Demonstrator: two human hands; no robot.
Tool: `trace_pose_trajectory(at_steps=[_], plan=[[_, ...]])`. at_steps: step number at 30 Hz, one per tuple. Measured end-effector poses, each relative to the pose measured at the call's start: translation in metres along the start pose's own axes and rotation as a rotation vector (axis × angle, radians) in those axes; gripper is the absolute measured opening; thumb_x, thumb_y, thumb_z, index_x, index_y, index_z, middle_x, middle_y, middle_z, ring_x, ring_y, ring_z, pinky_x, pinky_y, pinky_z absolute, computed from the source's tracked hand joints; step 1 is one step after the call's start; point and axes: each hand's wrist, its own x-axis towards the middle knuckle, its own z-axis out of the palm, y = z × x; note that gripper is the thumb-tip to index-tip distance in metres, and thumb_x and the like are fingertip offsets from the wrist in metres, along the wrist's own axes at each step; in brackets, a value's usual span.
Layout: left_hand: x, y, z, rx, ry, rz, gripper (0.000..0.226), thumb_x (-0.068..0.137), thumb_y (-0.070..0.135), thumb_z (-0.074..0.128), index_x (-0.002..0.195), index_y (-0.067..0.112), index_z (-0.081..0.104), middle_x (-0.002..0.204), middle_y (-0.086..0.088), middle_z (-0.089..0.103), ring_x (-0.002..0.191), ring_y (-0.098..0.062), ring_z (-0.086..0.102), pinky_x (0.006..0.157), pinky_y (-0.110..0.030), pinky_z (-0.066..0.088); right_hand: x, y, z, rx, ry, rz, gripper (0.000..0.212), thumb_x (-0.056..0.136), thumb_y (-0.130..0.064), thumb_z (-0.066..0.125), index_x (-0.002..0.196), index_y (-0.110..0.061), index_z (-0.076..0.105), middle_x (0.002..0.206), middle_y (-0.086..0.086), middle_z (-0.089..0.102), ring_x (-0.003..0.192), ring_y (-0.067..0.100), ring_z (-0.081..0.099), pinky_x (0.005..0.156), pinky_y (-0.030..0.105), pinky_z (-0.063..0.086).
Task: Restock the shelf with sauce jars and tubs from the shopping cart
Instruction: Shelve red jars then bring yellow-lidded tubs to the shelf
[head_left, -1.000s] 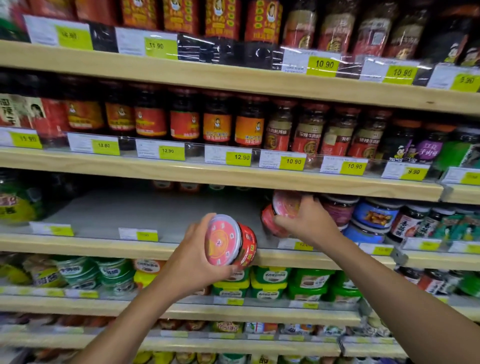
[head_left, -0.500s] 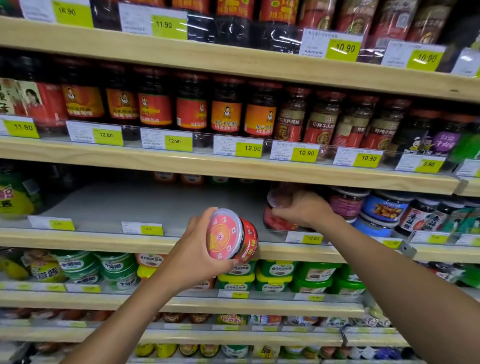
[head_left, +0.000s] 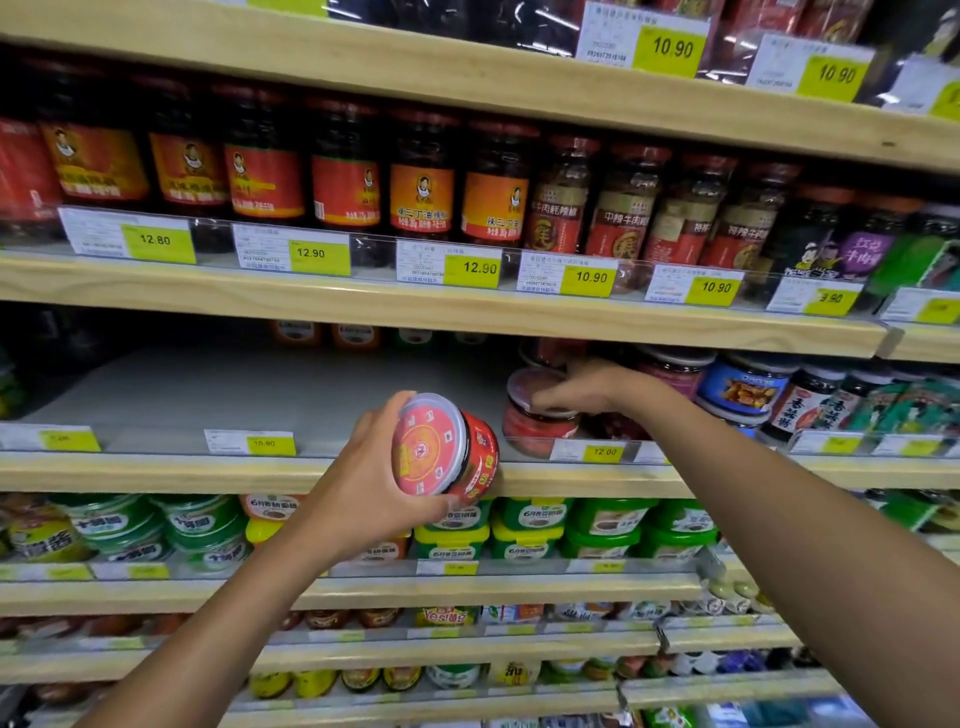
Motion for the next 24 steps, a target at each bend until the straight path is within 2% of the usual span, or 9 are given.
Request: trace_pose_trajectory(at_steps=[4, 7, 10, 13, 17, 20, 24], plan=[[0.001, 0.000, 0.001, -0.011, 0.000, -0.002, 0.113, 0.062, 0.057, 0.090, 0.148, 0.046, 0.017, 0.135, 0.016, 0.033, 0.116, -0.006, 0.047, 0.079, -0.017, 0.049, 0.000, 0.004, 0.006, -0.013, 0.078, -0.017, 0.063, 0.077, -0.068, 0.064, 0.129, -0.032, 0.058, 0.126, 0.004, 0.063, 0.113, 0.028, 0.061, 0.078, 0.024, 0.040], [0.002, 0.001, 0.002, -0.017, 0.003, 0.008, 0.112, 0.062, 0.056, 0.091, 0.147, 0.047, 0.018, 0.134, 0.015, 0.035, 0.115, -0.006, 0.047, 0.080, -0.019, 0.050, -0.003, 0.006, 0.009, -0.034, 0.121, 0.036, 0.063, 0.072, -0.082, 0.054, 0.109, -0.031, 0.058, 0.114, 0.003, 0.065, 0.110, 0.031, 0.062, 0.079, 0.026, 0.043], [0.003, 0.002, 0.003, -0.018, -0.002, 0.018, 0.111, 0.062, 0.056, 0.091, 0.146, 0.047, 0.019, 0.134, 0.015, 0.035, 0.116, -0.006, 0.047, 0.082, -0.020, 0.051, -0.005, 0.006, 0.008, -0.045, 0.114, 0.054, 0.057, 0.075, -0.081, 0.054, 0.102, -0.031, 0.059, 0.106, 0.005, 0.062, 0.106, 0.031, 0.063, 0.076, 0.027, 0.042], [0.005, 0.005, 0.005, -0.019, -0.009, 0.022, 0.111, 0.062, 0.056, 0.091, 0.146, 0.047, 0.020, 0.135, 0.015, 0.035, 0.116, -0.007, 0.047, 0.083, -0.023, 0.053, -0.005, 0.006, 0.010, -0.051, 0.116, 0.033, 0.051, 0.074, -0.074, 0.064, 0.094, -0.027, 0.057, 0.097, 0.003, 0.063, 0.088, 0.026, 0.060, 0.071, 0.026, 0.043], [0.007, 0.006, 0.007, -0.036, -0.015, 0.026, 0.109, 0.062, 0.055, 0.091, 0.145, 0.048, 0.021, 0.134, 0.014, 0.036, 0.116, -0.007, 0.048, 0.082, -0.021, 0.052, -0.005, 0.007, 0.014, -0.120, 0.193, 0.066, 0.064, 0.067, -0.082, 0.058, 0.095, -0.025, 0.061, 0.091, 0.005, 0.063, 0.079, 0.026, 0.057, 0.067, 0.027, 0.044], [0.009, 0.006, 0.006, -0.070, -0.022, 0.030, 0.109, 0.059, 0.057, 0.091, 0.144, 0.050, 0.023, 0.134, 0.014, 0.038, 0.116, -0.007, 0.050, 0.083, -0.024, 0.053, -0.007, 0.007, 0.014, -0.166, 0.226, 0.125, 0.081, 0.064, -0.089, 0.052, 0.108, -0.022, 0.062, 0.096, 0.004, 0.061, 0.094, 0.030, 0.064, 0.074, 0.030, 0.045], [0.011, 0.010, 0.003, -0.115, -0.042, 0.050, 0.104, 0.052, 0.065, 0.086, 0.136, 0.057, 0.025, 0.133, 0.015, 0.041, 0.118, -0.007, 0.051, 0.087, -0.029, 0.057, -0.011, 0.007, 0.012, -0.201, 0.225, 0.154, 0.094, 0.067, -0.092, 0.046, 0.126, -0.020, 0.059, 0.119, 0.008, 0.064, 0.112, 0.031, 0.062, 0.081, 0.033, 0.044]])
